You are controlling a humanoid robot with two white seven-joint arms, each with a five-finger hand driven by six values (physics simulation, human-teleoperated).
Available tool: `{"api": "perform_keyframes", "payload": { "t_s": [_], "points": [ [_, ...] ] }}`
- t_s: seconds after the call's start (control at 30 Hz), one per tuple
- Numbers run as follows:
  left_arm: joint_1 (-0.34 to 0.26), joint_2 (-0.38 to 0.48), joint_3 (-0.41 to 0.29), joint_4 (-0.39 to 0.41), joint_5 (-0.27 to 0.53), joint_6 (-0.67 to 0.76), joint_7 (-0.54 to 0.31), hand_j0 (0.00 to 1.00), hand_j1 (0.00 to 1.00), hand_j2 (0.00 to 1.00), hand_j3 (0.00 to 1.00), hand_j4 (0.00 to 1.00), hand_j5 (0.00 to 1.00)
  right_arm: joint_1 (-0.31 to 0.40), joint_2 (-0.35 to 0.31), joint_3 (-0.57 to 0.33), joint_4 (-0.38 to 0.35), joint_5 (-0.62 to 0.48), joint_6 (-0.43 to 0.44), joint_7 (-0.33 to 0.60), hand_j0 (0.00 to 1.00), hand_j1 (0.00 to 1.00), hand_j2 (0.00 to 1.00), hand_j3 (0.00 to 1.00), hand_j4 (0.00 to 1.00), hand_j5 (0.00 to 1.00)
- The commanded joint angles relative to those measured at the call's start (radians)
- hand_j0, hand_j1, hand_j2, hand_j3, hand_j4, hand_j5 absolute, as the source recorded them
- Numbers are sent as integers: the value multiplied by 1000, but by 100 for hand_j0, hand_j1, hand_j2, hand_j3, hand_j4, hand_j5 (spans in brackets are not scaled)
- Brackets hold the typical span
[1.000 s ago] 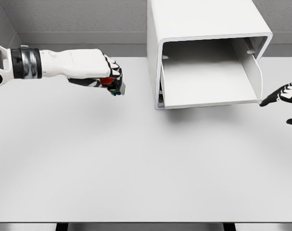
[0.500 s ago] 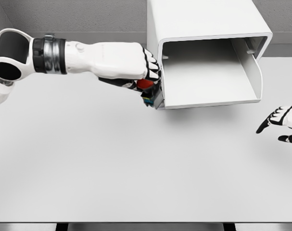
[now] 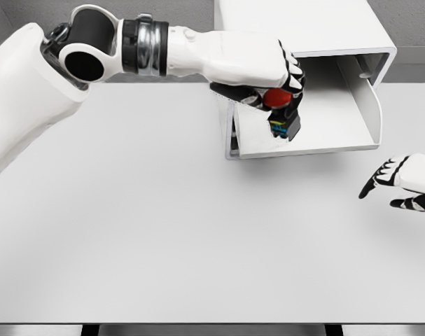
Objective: Slide open multi-storey tabletop storage cabinets and put open load switch and slide close multi-storey tabletop storage cabinets
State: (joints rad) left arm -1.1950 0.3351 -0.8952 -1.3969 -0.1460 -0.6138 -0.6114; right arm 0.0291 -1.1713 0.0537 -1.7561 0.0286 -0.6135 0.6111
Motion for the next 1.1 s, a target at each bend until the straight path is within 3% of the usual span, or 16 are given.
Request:
{"api": "perform_keyframes", "payload": {
  "t_s": [0.0, 0.13, 0.37, 0.6, 0.7, 0.9, 1.07],
  "points": [
    [-8, -100, -10, 130, -10, 3, 1, 42, 42, 42, 42, 42, 42, 0, 1, 21, 0, -6, 3, 0, 66, 66, 66, 66, 66, 66],
    [-17, -163, -11, 237, -53, 3, 1, 42, 42, 42, 42, 42, 42, 0, 1, 20, 0, -6, 3, 0, 66, 66, 66, 66, 66, 66],
    [-18, -180, -18, 242, -84, 3, 1, 44, 44, 44, 44, 44, 44, 0, 1, 20, 0, -6, 3, 0, 66, 66, 66, 66, 66, 66],
    [-26, -188, -16, 300, -106, 3, 1, 50, 50, 50, 50, 50, 50, 0, 1, 25, 0, -6, 3, 0, 67, 67, 67, 67, 67, 67],
    [-26, -188, -14, 302, -106, 3, 1, 58, 58, 58, 58, 58, 58, 0, 1, 25, 0, -6, 3, 0, 67, 67, 67, 67, 67, 67],
    [-28, -189, -13, 320, -104, 3, 1, 85, 85, 85, 85, 85, 85, -2, 1, 25, 0, -6, 3, 0, 67, 67, 67, 67, 67, 67],
    [-29, -192, -7, 318, -103, 3, 1, 95, 95, 95, 95, 95, 95, -3, 2, 25, 0, -7, 3, 0, 67, 67, 67, 67, 67, 67]
  ]
}}
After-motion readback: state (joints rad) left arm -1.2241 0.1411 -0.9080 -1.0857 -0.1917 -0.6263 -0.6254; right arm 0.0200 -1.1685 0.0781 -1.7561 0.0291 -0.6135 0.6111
